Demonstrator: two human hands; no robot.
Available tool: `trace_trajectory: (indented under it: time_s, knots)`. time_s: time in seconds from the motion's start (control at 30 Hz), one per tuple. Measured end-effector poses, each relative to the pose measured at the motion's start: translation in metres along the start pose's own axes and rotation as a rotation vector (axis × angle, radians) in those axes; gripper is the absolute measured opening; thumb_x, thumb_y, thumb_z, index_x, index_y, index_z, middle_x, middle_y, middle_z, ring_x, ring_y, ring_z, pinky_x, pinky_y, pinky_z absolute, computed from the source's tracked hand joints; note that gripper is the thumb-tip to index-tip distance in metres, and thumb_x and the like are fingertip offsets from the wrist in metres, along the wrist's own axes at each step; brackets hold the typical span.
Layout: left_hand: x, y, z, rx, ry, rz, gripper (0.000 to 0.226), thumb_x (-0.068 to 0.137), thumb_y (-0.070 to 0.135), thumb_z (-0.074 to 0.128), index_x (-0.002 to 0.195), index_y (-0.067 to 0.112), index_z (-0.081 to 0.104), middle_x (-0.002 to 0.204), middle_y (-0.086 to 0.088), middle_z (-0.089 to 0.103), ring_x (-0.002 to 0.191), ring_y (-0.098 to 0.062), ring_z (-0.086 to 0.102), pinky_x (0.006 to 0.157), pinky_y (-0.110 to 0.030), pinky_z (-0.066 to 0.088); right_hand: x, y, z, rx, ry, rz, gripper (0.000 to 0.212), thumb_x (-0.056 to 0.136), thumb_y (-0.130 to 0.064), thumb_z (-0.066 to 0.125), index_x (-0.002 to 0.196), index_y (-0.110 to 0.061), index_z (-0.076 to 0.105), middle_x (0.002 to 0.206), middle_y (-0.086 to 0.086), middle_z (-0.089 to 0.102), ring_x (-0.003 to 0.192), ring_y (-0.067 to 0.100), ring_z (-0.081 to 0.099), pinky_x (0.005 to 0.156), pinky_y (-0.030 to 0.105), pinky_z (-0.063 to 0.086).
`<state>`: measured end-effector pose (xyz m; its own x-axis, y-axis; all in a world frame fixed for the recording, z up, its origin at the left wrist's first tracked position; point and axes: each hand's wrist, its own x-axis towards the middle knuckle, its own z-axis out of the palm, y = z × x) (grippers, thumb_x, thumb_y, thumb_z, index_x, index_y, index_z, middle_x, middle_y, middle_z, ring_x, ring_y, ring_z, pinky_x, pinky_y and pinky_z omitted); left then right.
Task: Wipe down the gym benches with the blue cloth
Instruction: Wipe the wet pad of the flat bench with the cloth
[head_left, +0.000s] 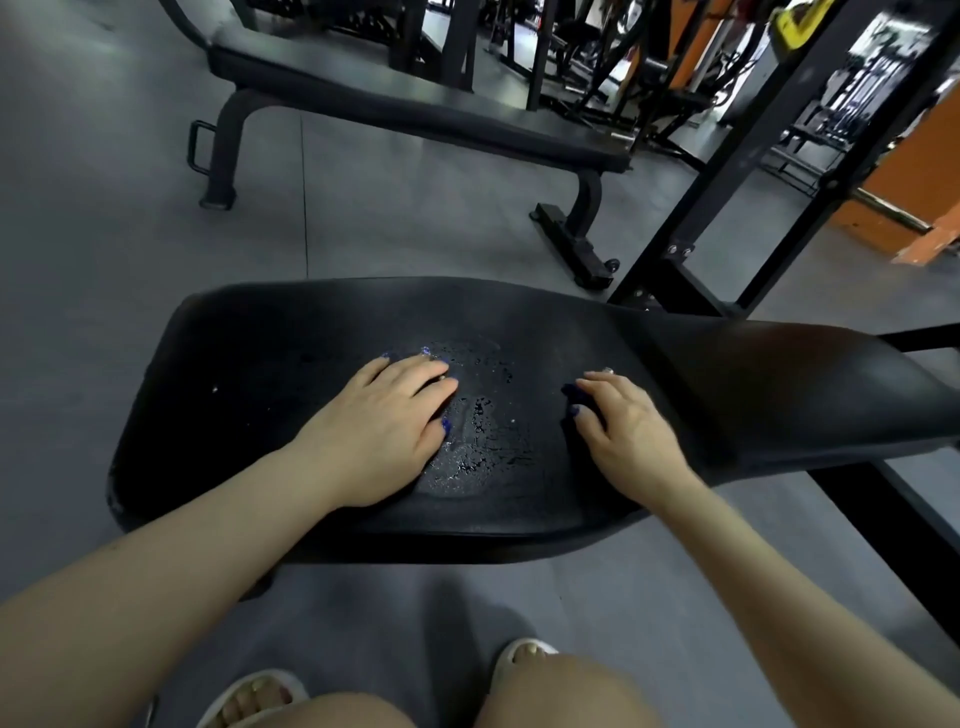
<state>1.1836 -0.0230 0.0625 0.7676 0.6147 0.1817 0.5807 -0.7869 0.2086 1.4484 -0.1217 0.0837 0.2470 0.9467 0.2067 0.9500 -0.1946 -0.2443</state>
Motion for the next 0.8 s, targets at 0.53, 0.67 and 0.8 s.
trace_trajectory:
  time_s: [0.53, 0.67, 0.8]
  knots:
    - [-0.057, -0.023, -0.017, -0.018, 0.033, -0.020, 0.065, 0.092, 0.052, 0.018, 0.144, 0.021, 0.043, 0.152, 0.006, 0.035, 0.145, -0.009, 0.022, 0.120, -0.040, 0.016, -0.047, -0.051, 0.000, 0.062, -0.150, -0.360, 0.058, 0.093, -0.048, 0.032, 0.135, -0.015, 0.054, 0.149, -0.006, 0.041, 0.144, 0.008, 0.026, 0.120, 0.035, 0.020]
    - [-0.058, -0.027, -0.014, -0.010, 0.038, -0.006, 0.063, 0.094, 0.050, 0.019, 0.145, 0.022, 0.042, 0.152, 0.006, 0.035, 0.145, -0.010, 0.021, 0.120, -0.042, 0.018, -0.003, -0.045, 0.006, 0.059, -0.167, -0.334, 0.048, 0.095, -0.040, 0.043, 0.135, -0.016, 0.054, 0.145, -0.003, 0.047, 0.142, 0.013, 0.032, 0.119, 0.047, 0.022]
    - [-0.056, -0.027, -0.011, 0.009, 0.044, 0.004, 0.059, 0.095, 0.046, 0.024, 0.143, 0.019, 0.045, 0.150, 0.003, 0.038, 0.144, -0.014, 0.027, 0.118, -0.044, 0.022, 0.054, -0.051, 0.026, 0.061, -0.163, -0.346, 0.040, 0.099, -0.028, 0.050, 0.135, -0.011, 0.054, 0.145, 0.001, 0.048, 0.143, 0.017, 0.031, 0.119, 0.044, 0.022]
